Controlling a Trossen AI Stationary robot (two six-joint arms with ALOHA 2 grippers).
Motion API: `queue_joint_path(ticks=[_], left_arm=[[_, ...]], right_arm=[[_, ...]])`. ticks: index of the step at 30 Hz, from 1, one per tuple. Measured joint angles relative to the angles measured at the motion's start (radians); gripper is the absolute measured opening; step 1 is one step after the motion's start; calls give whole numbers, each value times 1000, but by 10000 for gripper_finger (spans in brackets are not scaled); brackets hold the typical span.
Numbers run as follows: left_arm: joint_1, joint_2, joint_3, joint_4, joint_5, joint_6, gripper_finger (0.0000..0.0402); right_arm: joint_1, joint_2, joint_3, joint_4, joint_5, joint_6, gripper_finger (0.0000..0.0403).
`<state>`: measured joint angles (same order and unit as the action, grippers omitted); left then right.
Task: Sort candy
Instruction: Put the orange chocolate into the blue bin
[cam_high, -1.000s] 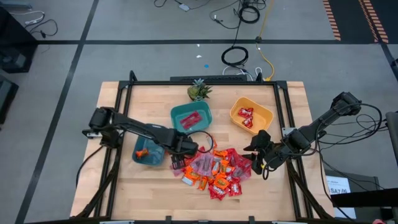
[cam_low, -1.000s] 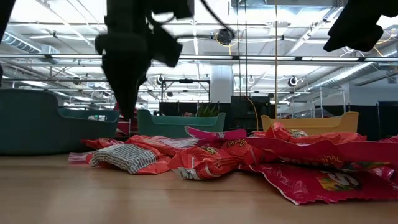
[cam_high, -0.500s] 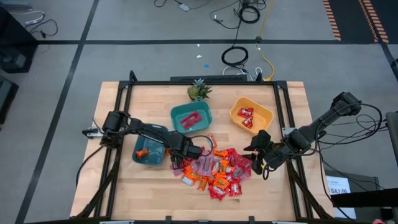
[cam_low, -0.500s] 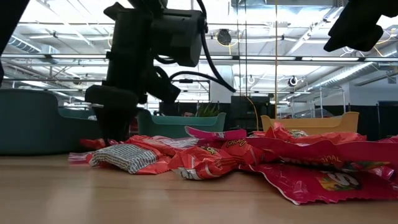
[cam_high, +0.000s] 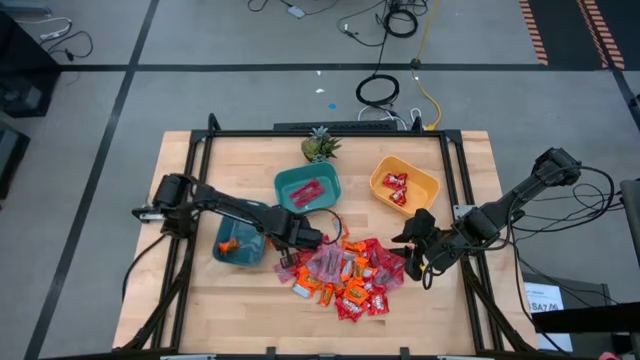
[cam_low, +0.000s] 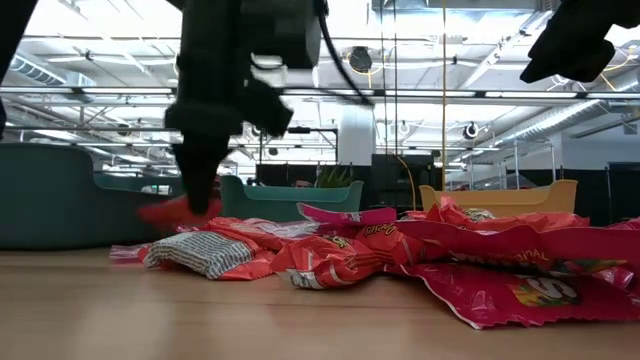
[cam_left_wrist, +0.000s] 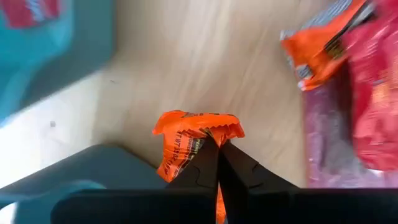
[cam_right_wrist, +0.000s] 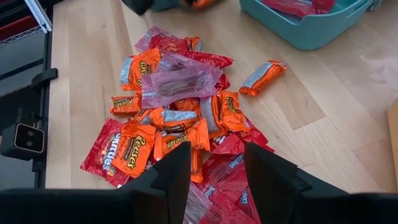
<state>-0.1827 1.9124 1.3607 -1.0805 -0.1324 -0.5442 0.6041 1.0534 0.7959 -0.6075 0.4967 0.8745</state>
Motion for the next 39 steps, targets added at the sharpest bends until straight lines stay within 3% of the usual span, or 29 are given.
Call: queue_joint_path(ticks=[7, 14, 21, 29, 35, 39], left_arm=[[-2, -161, 1, 16, -15, -103, 4], [-9, -350, 2, 21, -93, -209, 3], [-25, -505, -8, -104, -262, -312, 2], [-42, -705, -275, -86, -283, -495, 2], [-43, -830, -534, 178, -175, -550, 2], [-42, -848, -605, 196, -175, -633, 12]], right_arm=[[0, 0, 0, 3, -1, 0, 141], [0, 0, 0, 6, -1, 0, 141], [0, 0, 0, 5, -5, 0, 141], [0, 0, 0, 6, -4, 0, 141], [0, 0, 0, 5, -4, -1, 141], [0, 0, 0, 5, -4, -3, 141]])
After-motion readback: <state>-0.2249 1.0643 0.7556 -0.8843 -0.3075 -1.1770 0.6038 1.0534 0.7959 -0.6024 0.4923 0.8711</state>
